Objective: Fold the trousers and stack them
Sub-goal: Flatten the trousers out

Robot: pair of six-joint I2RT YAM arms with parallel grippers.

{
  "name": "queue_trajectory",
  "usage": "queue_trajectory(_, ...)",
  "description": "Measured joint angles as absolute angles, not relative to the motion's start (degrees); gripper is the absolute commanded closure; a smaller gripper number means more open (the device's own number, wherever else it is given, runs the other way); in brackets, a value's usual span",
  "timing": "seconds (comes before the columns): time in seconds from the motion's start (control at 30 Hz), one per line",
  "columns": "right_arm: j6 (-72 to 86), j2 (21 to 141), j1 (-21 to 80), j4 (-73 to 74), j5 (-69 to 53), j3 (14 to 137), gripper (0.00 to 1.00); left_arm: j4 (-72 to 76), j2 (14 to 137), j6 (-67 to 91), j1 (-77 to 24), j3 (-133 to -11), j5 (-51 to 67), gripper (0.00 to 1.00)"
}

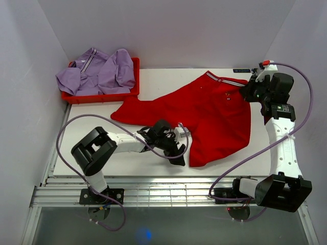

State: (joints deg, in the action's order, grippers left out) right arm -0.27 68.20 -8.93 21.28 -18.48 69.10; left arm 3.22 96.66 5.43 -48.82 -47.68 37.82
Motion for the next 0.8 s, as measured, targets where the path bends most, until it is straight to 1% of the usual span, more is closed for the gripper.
queue_trajectory(0.2,2.8,68.4,-8.9,20.7,-19.9,70.7,0.92,11.8,103.6,11.9,-50.5,-50.3,38.3,0.08)
queue_trajectory(0.33,4.1,68.7,-8.9,20.4,-19.9,70.7,0.92,19.6,105.4,16.8,-51.7,-50.0,38.2,0.12)
queue_trajectory(0.43,4.8,68.9,-8.9,20.2,-19.9,70.7,0.92,24.6,107.6,20.2,-53.4,-50.0,38.2,0.16)
queue_trajectory(0.5,5.5,69.1,-8.9,19.7,-19.9,70.9,0.92,27.0,109.5,22.5,-54.2,-50.0,38.2,0.25)
queue_trajectory(0.53,5.7,69.3,-8.9,19.6,-19.9,71.1,0.92,28.1,110.1,23.3,-54.4,-50.0,38.4,0.32)
queue_trajectory(0.57,5.9,69.4,-8.9,19.5,-19.9,71.4,0.92,28.9,110.5,24.2,-54.7,-50.2,38.4,0.49)
queue_trajectory(0.6,6.1,69.5,-8.9,19.4,-19.9,71.6,0.92,29.3,110.9,25.2,-54.8,-50.2,38.4,0.58)
queue_trajectory(0.63,6.1,69.6,-8.9,19.3,-19.9,71.8,0.92,29.5,111.1,25.9,-54.8,-50.3,38.4,0.69)
queue_trajectory(0.67,6.2,69.6,-8.9,19.3,-19.9,72.1,0.92,29.5,111.1,26.7,-54.7,-50.3,38.6,0.92)
queue_trajectory(0.7,6.3,69.6,-8.9,19.3,-19.9,72.4,0.92,29.3,110.8,27.6,-54.4,-50.3,39.2,1.0)
queue_trajectory(0.8,6.0,69.5,-8.9,19.2,-19.7,73.4,0.92,26.5,105.6,29.0,-52.0,-48.1,41.3,1.0)
